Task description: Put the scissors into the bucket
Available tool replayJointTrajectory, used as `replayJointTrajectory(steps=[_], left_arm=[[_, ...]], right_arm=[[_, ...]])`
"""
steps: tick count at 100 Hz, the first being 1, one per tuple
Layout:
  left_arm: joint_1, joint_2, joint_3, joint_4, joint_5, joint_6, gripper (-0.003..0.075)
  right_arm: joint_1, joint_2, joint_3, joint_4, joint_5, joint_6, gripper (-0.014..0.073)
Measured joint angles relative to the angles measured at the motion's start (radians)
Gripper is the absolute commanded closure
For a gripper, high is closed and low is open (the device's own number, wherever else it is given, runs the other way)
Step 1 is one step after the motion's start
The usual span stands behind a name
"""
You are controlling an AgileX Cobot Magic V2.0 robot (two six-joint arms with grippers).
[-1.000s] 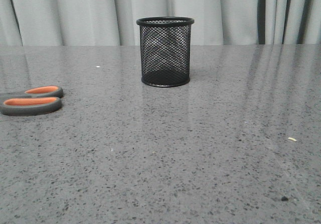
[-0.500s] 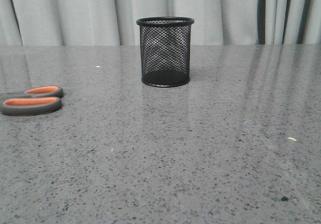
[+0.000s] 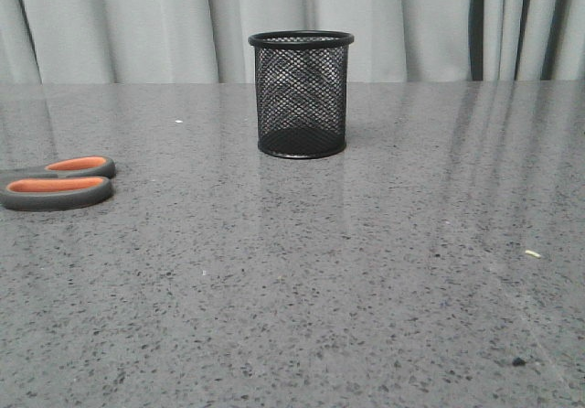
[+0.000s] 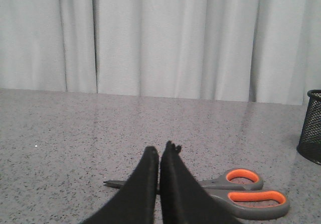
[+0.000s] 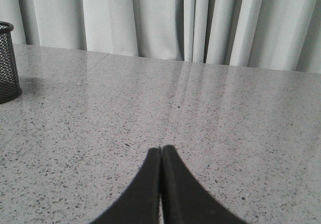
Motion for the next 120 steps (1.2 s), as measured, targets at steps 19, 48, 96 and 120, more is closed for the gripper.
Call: replayJointTrajectory(steps=[19, 48, 96, 120], left_arm=[[0.000, 0.000, 0.000, 0.000, 0.000, 0.000, 0.0740], [0.000, 0.000, 0.000, -0.005, 0.002, 0.000, 0.0740], [0.000, 0.000, 0.000, -0.467, 0.002, -0.002, 0.0740], [0.000, 0.005, -0.129, -0.476, 0.143, -0.004, 0.0740]], right_arm=[[0.000, 0.000, 0.000, 0.000, 0.000, 0.000, 0.0667], [0.000, 0.000, 0.000, 0.027, 0.000, 0.000, 0.0667], [0.000, 0.000, 0.000, 0.565, -0.062, 0.000, 0.0663], [0.000, 0.005, -0.135, 0.555, 0.056, 0.000, 0.0639]])
